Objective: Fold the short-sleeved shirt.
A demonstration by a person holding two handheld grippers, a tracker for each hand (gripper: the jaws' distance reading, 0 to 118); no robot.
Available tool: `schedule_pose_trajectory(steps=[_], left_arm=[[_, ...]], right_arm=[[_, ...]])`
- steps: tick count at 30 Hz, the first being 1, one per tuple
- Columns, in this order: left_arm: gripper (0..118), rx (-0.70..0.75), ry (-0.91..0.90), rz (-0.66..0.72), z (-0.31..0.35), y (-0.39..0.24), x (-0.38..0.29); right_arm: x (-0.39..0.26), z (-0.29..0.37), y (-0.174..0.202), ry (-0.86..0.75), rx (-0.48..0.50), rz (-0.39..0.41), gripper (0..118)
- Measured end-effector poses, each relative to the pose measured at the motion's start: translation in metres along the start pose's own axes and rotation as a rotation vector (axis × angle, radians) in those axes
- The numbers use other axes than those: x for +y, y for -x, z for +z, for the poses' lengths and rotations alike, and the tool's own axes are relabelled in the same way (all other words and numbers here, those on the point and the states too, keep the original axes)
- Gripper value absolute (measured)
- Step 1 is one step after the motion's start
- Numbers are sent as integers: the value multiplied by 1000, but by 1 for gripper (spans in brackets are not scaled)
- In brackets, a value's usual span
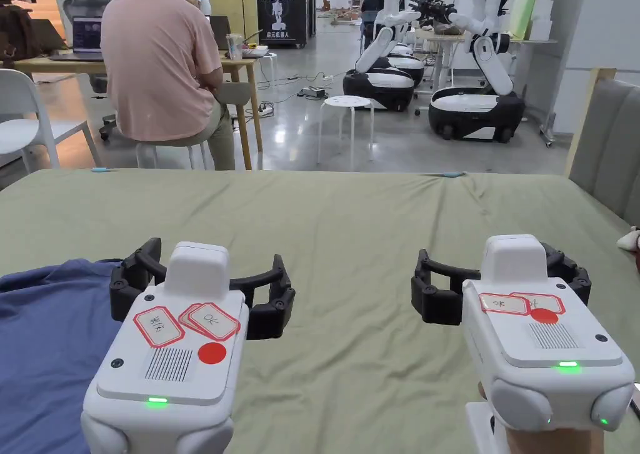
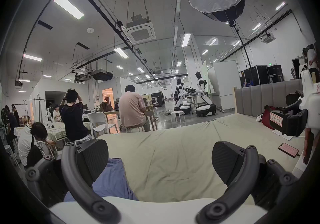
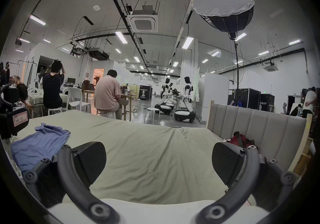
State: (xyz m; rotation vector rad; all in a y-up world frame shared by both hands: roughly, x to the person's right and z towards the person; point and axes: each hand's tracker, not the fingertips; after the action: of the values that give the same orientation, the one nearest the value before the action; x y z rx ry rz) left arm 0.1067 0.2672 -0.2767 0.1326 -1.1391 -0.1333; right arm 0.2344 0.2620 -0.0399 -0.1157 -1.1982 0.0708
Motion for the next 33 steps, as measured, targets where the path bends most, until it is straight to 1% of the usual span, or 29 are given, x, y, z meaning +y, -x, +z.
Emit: schedule_pose_trajectory(steps=[3,6,10,14,25,29,33], left_arm=[[118,0,-2,1,0,0,1],[118,-1,-3,-2,0,0,1],[118,1,0,-3,0,0,0],[118,1,4,-4,0,0,-1],[118,-2,10,-5,0,-1,-3],[118,4,12,-14,1,-2,-5],[118,5,12,-6,2,0,-4]], right_arm=[[0,0,-1,5,2,-10,118],[-1,-2,2,15,-6,19,118],[-2,-2,1,15,1,11,118],[-1,-1,3,14,-3,27,118],[-4,-1,3,20,2,25,118],[-5,-1,5,22,4,36,118],[-5,0,4,21,4,27,118]])
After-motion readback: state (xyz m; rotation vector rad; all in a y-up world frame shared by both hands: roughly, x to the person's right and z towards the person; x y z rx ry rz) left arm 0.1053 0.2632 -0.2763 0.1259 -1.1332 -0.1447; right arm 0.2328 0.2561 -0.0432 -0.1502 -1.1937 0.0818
